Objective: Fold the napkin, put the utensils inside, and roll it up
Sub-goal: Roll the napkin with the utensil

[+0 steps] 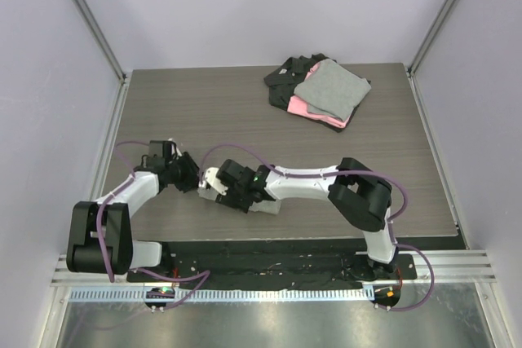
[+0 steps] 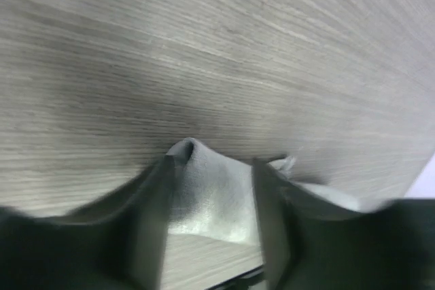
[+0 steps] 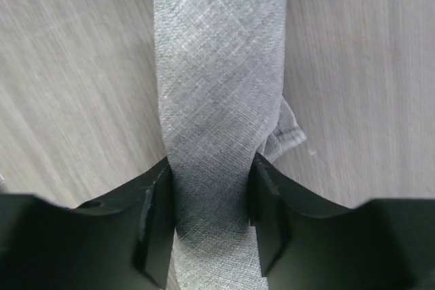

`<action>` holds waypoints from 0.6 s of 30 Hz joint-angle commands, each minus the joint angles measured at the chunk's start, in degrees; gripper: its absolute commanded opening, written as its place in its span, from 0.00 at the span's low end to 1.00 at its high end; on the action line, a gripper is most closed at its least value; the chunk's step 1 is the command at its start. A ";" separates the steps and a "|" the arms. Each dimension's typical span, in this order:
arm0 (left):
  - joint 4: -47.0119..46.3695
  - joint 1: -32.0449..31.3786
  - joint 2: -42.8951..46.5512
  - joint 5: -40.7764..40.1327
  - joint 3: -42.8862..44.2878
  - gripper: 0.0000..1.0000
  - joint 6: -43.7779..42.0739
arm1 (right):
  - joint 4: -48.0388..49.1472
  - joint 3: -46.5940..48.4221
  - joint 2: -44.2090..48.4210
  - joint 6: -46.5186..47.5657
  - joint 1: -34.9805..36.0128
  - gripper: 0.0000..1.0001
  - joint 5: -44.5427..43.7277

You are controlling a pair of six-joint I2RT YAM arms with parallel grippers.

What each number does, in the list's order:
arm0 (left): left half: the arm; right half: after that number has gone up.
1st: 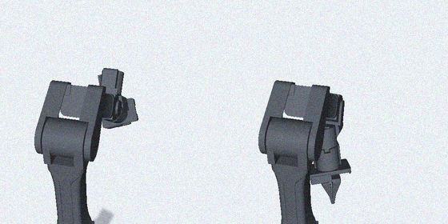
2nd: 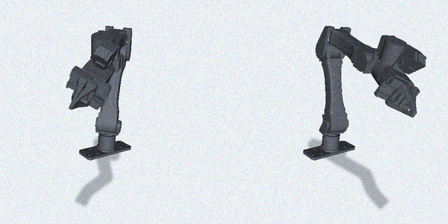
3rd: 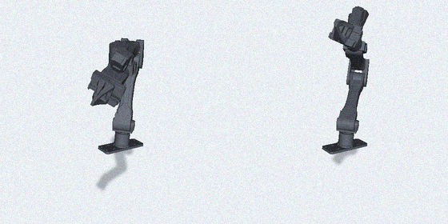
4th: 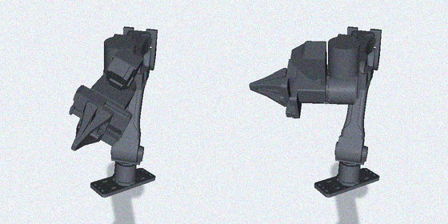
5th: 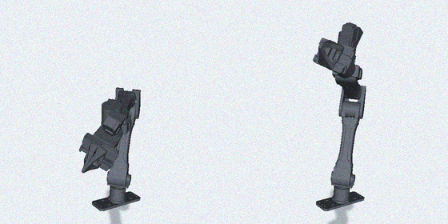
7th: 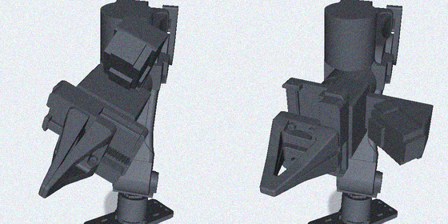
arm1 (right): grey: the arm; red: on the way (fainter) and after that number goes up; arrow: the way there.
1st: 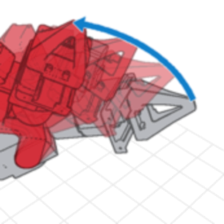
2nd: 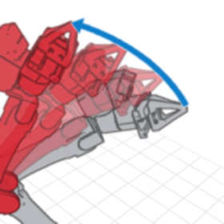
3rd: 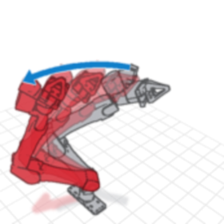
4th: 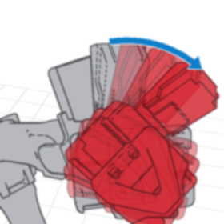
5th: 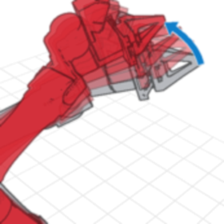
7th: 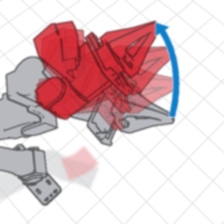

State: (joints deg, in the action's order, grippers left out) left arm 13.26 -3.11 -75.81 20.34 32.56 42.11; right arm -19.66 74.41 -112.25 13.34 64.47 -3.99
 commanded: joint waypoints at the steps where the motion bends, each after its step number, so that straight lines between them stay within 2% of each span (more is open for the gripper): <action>1: 2.90 0.39 1.45 -4.23 3.83 0.66 -2.11 | -10.21 5.46 -5.87 -2.79 -5.75 0.46 25.49; 3: 4.93 0.65 3.29 -6.96 4.45 0.80 -2.73 | -11.80 6.36 -7.90 -3.58 -8.11 0.43 30.25; 6: 6.61 0.83 6.28 -10.31 3.48 0.85 -2.56 | -12.77 8.29 -9.92 -5.87 -10.23 0.42 37.54; 10: 6.96 0.83 10.32 -11.81 1.38 0.86 -2.12 | -15.75 12.41 -13.69 -8.42 -14.27 0.40 49.39; 18: 4.94 0.83 15.43 -8.30 -3.64 0.82 -0.19 | -19.54 16.47 -20.73 -12.46 -19.11 0.39 62.16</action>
State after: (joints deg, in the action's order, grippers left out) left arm 18.96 -2.59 -61.80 10.41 30.48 40.99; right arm -32.77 91.05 -128.40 3.57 46.39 50.50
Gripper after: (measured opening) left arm 0.830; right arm 0.394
